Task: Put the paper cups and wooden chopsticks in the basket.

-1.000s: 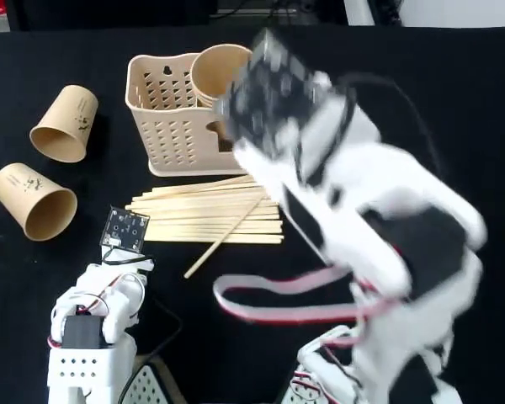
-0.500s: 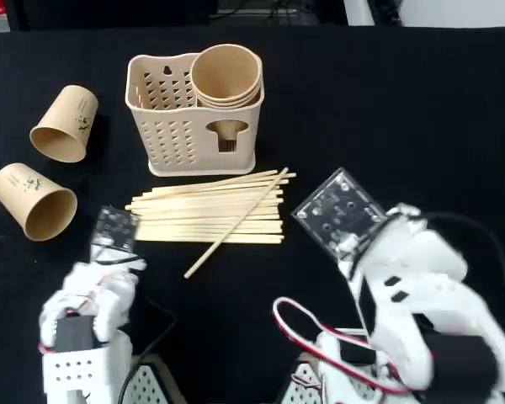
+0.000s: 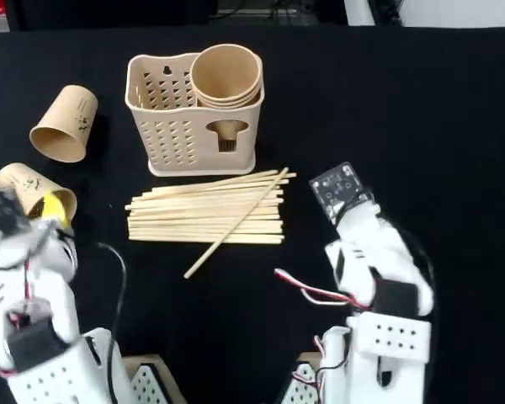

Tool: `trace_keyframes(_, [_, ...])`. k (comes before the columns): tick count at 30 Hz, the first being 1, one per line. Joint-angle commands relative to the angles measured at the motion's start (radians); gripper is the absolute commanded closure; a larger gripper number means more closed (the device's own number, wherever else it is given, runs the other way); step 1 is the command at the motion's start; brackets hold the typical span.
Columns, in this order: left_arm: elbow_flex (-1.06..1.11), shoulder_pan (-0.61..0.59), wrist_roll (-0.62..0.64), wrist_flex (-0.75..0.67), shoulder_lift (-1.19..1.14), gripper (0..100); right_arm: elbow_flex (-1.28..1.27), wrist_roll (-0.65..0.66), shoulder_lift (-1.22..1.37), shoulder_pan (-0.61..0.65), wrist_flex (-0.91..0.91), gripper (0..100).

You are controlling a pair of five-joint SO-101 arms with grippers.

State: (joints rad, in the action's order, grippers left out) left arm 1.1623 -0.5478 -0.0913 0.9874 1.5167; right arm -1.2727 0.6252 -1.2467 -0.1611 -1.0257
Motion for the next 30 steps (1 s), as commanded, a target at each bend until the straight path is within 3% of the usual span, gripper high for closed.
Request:
trace_keyframes(1, [-0.154,0.024,0.235,-0.141,-0.258,77,-0.140,-0.094,-0.019,-0.005,0.216,98.6])
trace_keyframes(8, [-0.427,0.084,0.431,-0.224,-0.729,74,-0.318,-0.069,-0.019,-0.011,0.414,98.6])
trace_keyframes(16, [-0.759,0.093,0.451,-0.226,-1.215,74,-0.320,-0.057,-0.019,-0.003,0.408,98.6])
trace_keyframes(23, [-0.941,0.091,0.457,-0.244,-1.485,74,-0.325,-0.057,-0.019,0.023,0.422,98.6])
trace_keyframes(30, [-0.969,0.116,0.626,-0.442,-1.634,74,-0.326,-0.031,-0.019,0.034,0.422,98.6])
